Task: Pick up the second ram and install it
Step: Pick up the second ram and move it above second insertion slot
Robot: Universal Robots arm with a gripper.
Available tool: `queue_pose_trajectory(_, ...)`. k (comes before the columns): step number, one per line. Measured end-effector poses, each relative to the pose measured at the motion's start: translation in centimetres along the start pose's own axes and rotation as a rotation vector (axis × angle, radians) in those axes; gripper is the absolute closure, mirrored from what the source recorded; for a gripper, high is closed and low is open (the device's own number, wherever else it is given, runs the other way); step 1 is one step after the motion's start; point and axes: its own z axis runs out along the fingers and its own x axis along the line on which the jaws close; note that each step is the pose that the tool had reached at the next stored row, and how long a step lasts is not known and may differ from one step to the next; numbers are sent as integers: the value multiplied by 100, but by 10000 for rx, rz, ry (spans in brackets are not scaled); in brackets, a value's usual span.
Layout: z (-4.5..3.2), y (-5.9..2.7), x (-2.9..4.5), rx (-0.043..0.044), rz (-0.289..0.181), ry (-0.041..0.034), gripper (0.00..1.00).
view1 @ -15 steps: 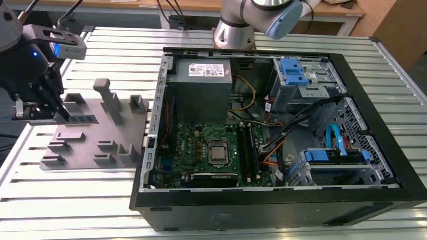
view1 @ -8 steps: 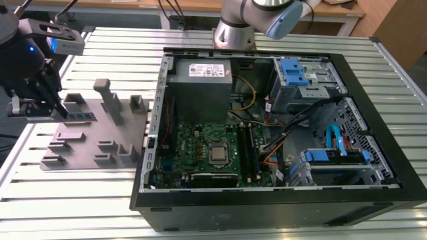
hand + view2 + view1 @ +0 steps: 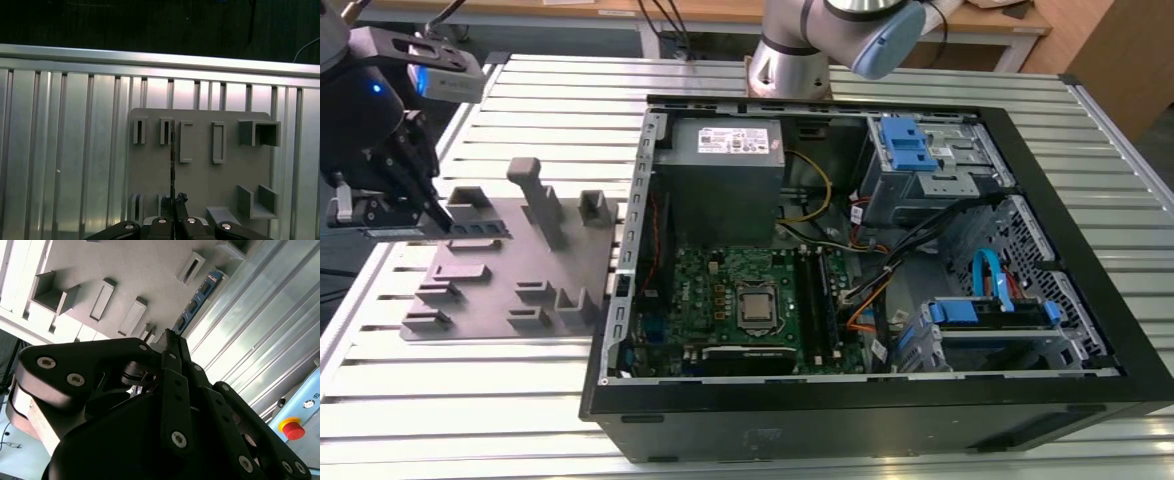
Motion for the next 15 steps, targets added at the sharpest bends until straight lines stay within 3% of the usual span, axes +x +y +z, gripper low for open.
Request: queue_pose_trajectory(15, -148, 0, -5, 1, 0, 0, 87)
